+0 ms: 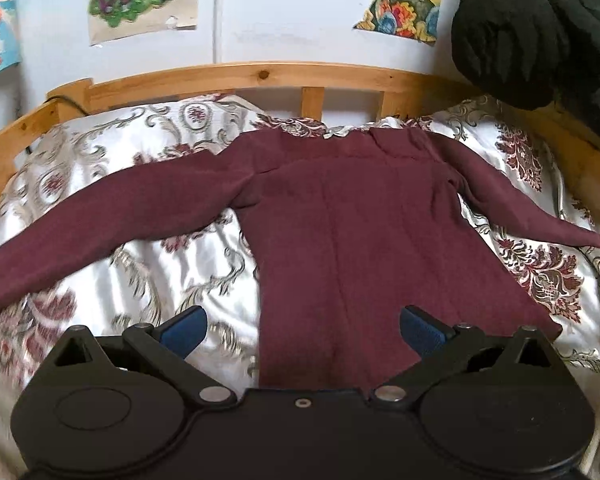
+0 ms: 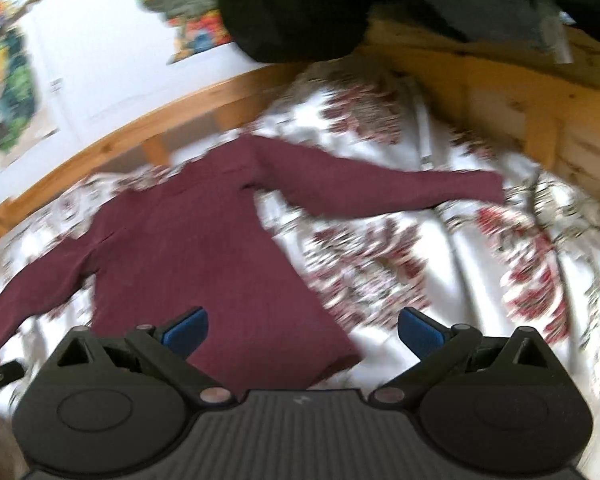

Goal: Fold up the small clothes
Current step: 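Reach the right tool to a shirt sleeve cuff and grasp it, then fold the held sleeve across the shirt body and open the right tool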

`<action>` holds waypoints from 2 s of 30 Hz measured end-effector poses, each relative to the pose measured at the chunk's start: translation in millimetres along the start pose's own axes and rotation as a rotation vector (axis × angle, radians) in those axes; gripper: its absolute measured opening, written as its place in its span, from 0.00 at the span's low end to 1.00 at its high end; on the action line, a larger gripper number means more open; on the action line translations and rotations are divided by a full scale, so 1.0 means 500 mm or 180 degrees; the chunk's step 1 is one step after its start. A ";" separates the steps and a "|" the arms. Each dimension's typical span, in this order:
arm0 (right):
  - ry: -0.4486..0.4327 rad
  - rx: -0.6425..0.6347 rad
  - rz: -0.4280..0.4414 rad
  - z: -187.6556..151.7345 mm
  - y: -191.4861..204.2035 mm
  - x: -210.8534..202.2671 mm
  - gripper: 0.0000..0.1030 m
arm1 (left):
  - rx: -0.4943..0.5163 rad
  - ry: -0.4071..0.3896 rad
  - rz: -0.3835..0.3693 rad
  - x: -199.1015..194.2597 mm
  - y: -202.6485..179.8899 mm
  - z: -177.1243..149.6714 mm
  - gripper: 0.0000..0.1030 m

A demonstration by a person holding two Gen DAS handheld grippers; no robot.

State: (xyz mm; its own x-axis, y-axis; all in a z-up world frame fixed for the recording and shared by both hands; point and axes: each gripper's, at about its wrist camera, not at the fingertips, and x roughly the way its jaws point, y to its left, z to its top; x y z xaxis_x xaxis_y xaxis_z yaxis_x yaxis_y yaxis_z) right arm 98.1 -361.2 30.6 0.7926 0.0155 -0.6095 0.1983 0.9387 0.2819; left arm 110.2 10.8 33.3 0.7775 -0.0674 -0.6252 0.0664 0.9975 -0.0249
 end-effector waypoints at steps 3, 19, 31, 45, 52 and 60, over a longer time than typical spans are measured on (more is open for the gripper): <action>-0.0130 0.0188 -0.0231 0.055 -0.045 0.030 1.00 | 0.0014 0.0004 0.0002 0.039 0.015 0.047 0.99; -0.0346 0.1527 -0.1077 0.162 -0.323 0.245 1.00 | -0.0054 -0.0126 0.0059 0.230 0.057 0.108 0.99; -0.0109 0.1337 -0.1287 0.174 -0.306 0.341 0.27 | -0.0157 0.0315 -0.0549 0.267 0.033 0.080 0.99; -0.1862 -0.0719 -0.0689 0.169 0.063 0.198 0.15 | -0.0762 0.0130 -0.0482 0.212 0.091 0.106 0.99; -0.2001 -0.2510 -0.0070 0.027 0.301 0.206 0.15 | -0.1190 -0.0053 -0.0306 0.185 0.150 0.116 0.99; -0.1739 -0.3563 0.0527 -0.115 0.447 0.244 0.15 | -0.1404 -0.0073 -0.0299 0.180 0.174 0.113 0.99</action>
State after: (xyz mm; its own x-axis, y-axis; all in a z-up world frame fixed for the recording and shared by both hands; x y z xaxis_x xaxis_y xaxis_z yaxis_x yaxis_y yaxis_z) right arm 206.1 -129.8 -23.7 0.9492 0.2676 -0.1656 -0.3113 0.7204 -0.6198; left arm 221.2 90.2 18.6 0.7949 -0.1536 -0.5870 -0.1317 0.9007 -0.4139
